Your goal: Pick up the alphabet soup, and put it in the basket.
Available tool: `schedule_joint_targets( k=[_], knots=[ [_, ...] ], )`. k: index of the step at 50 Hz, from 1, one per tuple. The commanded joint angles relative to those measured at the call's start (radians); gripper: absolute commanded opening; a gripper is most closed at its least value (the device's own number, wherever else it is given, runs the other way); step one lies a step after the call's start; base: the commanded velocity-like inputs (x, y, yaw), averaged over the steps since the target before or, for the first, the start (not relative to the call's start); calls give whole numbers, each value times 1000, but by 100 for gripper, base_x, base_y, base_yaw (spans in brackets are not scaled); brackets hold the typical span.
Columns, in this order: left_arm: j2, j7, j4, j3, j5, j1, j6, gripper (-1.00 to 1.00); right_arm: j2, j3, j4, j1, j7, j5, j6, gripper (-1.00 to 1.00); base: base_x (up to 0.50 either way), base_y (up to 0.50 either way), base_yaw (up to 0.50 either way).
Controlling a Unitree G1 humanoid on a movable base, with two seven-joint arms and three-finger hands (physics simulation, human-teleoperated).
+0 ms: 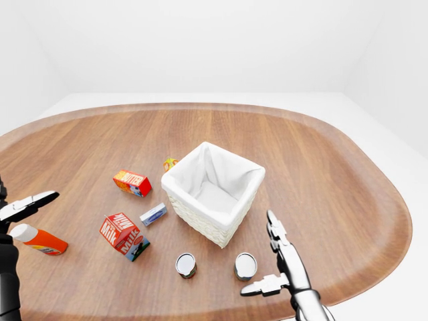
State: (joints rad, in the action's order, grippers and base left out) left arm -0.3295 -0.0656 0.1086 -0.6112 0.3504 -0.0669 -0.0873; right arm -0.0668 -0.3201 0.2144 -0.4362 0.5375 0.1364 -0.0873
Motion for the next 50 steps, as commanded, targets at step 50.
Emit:
schedule_joint_targets(
  k=[50],
  knots=[
    [2,10,-9,3,2,0,8,100,117,71,-387,121,-162,6,0,100,0,0,0]
  ],
)
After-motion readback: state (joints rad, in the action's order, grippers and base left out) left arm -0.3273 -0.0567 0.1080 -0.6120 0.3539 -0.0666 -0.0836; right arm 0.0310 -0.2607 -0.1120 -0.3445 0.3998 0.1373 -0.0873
